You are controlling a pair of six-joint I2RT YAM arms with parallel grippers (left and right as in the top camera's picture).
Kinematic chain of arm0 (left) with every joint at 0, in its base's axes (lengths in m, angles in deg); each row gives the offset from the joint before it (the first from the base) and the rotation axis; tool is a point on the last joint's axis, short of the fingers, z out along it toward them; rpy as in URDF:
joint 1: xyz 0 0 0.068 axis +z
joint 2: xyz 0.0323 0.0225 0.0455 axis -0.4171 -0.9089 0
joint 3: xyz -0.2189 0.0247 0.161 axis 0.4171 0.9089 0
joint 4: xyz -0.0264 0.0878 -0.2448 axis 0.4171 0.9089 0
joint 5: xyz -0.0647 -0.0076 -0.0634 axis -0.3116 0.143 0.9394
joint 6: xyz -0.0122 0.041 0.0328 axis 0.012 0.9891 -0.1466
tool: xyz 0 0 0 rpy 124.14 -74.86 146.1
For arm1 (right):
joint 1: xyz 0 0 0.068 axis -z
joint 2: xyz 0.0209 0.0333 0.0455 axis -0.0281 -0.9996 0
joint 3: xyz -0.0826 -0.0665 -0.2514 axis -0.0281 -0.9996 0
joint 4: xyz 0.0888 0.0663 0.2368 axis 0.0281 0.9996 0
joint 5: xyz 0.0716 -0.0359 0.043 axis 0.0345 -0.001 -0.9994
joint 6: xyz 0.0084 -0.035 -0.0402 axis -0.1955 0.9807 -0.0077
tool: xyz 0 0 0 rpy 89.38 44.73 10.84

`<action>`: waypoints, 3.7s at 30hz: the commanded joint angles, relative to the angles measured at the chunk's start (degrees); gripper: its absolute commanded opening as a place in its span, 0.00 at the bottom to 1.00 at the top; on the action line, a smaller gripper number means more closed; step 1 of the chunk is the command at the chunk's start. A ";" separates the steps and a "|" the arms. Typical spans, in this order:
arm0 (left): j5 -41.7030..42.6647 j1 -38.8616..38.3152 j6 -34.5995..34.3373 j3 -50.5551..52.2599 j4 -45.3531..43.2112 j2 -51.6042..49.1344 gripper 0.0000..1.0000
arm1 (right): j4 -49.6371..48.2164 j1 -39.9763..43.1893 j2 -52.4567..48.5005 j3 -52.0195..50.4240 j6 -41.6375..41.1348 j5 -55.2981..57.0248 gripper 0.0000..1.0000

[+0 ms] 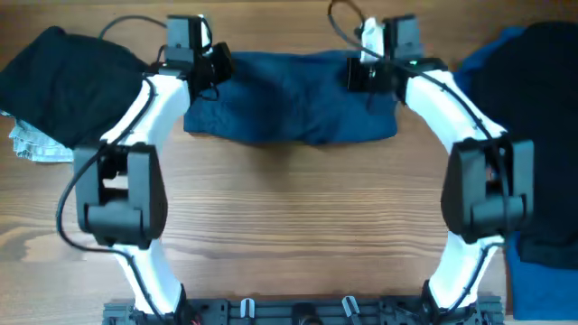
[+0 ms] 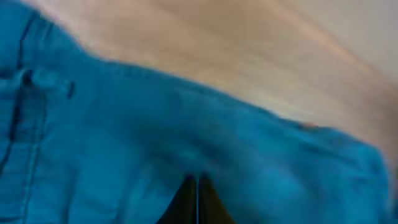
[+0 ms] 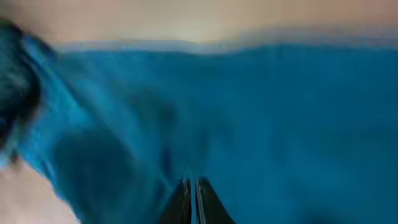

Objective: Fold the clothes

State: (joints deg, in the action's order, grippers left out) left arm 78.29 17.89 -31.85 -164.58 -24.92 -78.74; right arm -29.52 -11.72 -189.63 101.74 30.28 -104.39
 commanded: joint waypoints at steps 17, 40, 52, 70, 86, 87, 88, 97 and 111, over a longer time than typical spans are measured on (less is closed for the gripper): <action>-8.31 0.72 1.97 -0.83 3.41 13.88 0.07 | 17.05 -0.72 11.43 -5.35 6.93 -7.65 0.04; -5.95 -2.71 2.01 -4.26 -3.15 -0.90 0.04 | 7.58 -6.69 4.70 -5.70 8.31 -16.24 0.04; -7.43 -2.71 4.00 -4.35 2.10 -5.07 0.04 | -17.51 -0.68 -7.87 0.31 -2.12 8.31 0.05; -14.75 4.02 3.28 -4.39 28.68 11.02 0.36 | -0.02 0.90 13.92 0.31 0.39 4.81 0.04; -0.26 10.25 4.76 -4.33 38.27 -2.78 0.99 | 8.09 -12.59 0.48 -0.90 7.56 6.93 0.04; -0.07 10.25 4.74 -4.33 38.21 -3.65 0.99 | 8.04 -12.85 -0.46 -0.90 7.63 6.93 0.04; -0.07 10.25 4.70 -4.33 38.01 -4.63 1.00 | 8.00 -13.20 -1.57 -0.90 8.48 6.93 0.04; 4.22 10.25 1.31 -3.13 35.06 -10.03 0.78 | 10.40 -14.32 -3.23 -0.90 8.57 6.93 0.04; 5.42 10.25 2.01 -4.83 36.09 2.73 0.04 | 10.49 -14.47 4.66 1.46 1.44 1.49 0.04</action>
State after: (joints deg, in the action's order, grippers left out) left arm 83.67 28.09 -30.35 -169.04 10.66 -81.76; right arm -18.81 -25.75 -188.65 101.46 35.84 -101.11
